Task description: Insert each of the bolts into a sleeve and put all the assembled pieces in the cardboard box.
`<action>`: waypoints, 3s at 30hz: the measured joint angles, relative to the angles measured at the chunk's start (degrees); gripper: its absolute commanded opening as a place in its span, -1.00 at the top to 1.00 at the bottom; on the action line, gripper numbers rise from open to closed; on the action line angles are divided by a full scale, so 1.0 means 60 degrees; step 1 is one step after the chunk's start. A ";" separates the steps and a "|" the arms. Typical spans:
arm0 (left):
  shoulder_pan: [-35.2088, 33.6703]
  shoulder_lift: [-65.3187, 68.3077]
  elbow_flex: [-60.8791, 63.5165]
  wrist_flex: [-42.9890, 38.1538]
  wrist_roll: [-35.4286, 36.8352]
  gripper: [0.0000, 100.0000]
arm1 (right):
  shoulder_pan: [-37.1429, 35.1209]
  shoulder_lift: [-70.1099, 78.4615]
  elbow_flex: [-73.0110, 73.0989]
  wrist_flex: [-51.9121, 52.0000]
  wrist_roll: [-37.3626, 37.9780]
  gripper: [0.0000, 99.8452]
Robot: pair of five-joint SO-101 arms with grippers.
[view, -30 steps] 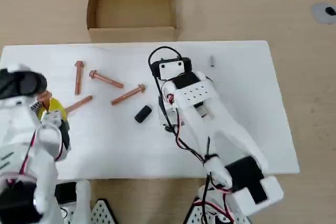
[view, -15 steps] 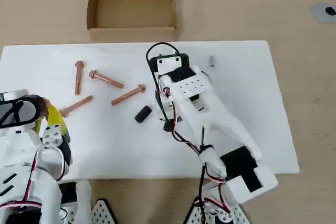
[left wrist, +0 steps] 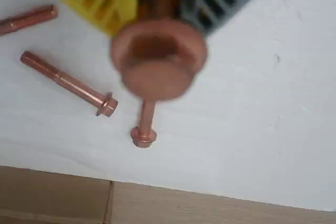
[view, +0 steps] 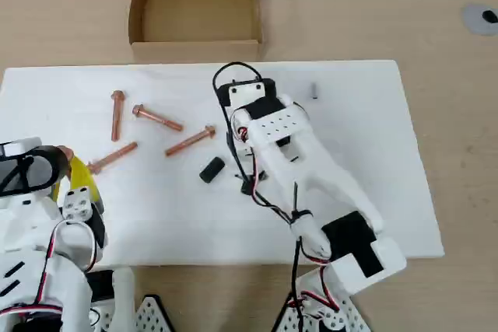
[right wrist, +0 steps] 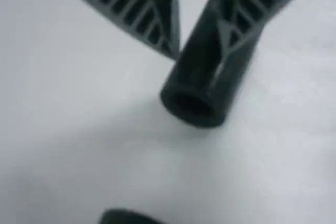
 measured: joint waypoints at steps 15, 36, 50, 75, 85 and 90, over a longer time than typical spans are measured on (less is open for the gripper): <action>0.0000 0.0000 0.0366 0.0000 0.0000 0.99 | -0.1158 0.0571 -0.0015 0.0117 -0.0015 0.41; 0.0000 0.0000 0.0396 0.0000 0.0000 0.99 | -0.1187 0.0733 -0.0161 0.0190 0.0542 0.32; 0.0000 0.0000 0.0396 0.0000 0.0000 0.99 | -0.1172 0.0747 -0.1714 0.1172 0.3736 0.32; 0.0000 0.0000 0.0396 0.0000 0.0000 0.99 | -0.0161 0.2696 -0.2916 0.1700 0.3839 0.66; 0.0000 0.0000 0.0396 0.0000 0.0000 0.99 | -0.0234 0.2755 -0.3297 0.2110 0.4234 0.67; 0.0000 0.0000 0.0396 0.0000 0.0000 0.99 | -0.0234 0.2813 -0.3297 0.2110 0.4308 0.67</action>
